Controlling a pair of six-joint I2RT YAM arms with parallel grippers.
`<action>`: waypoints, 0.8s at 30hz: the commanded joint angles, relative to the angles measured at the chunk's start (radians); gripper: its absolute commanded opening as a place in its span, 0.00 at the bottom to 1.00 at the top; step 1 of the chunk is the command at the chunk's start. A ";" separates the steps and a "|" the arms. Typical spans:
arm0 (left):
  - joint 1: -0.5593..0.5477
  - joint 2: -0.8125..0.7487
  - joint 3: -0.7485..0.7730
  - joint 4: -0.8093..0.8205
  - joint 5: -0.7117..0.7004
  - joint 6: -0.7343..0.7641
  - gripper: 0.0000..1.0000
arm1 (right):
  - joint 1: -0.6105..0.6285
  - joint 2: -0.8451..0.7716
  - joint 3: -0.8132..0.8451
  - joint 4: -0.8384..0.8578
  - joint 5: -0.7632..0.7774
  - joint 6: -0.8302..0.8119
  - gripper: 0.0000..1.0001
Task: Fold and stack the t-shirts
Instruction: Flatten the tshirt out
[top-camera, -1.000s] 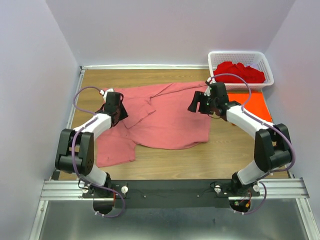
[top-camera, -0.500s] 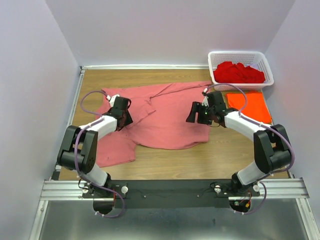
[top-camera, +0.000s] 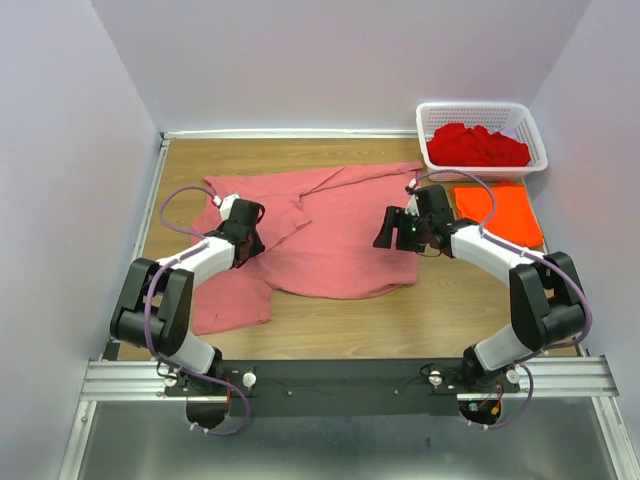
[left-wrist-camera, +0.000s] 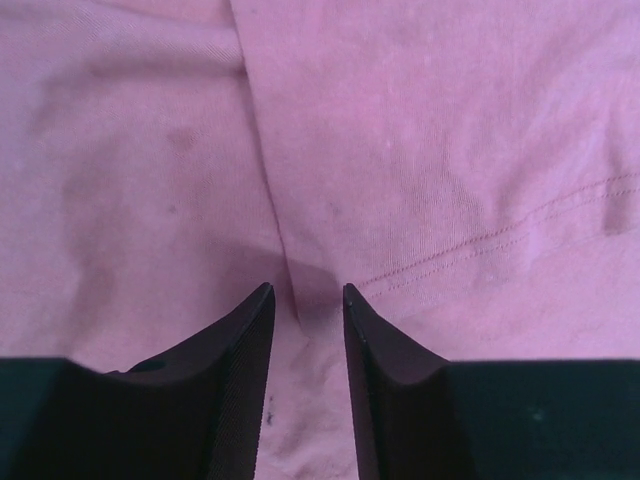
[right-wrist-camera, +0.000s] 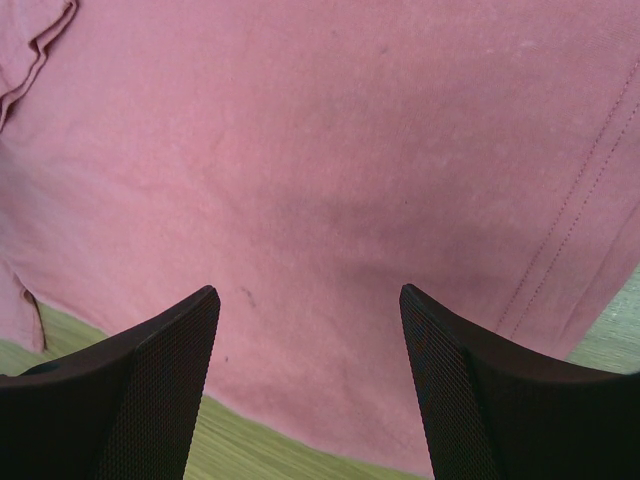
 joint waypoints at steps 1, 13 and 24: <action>-0.023 0.032 0.016 0.001 -0.029 -0.016 0.39 | 0.007 -0.032 -0.019 -0.025 -0.009 0.008 0.80; -0.034 0.022 0.027 -0.005 -0.054 -0.010 0.21 | 0.006 -0.035 -0.022 -0.028 0.003 0.006 0.80; -0.034 0.000 0.072 -0.028 -0.087 0.020 0.08 | 0.006 -0.030 -0.016 -0.035 0.002 0.003 0.80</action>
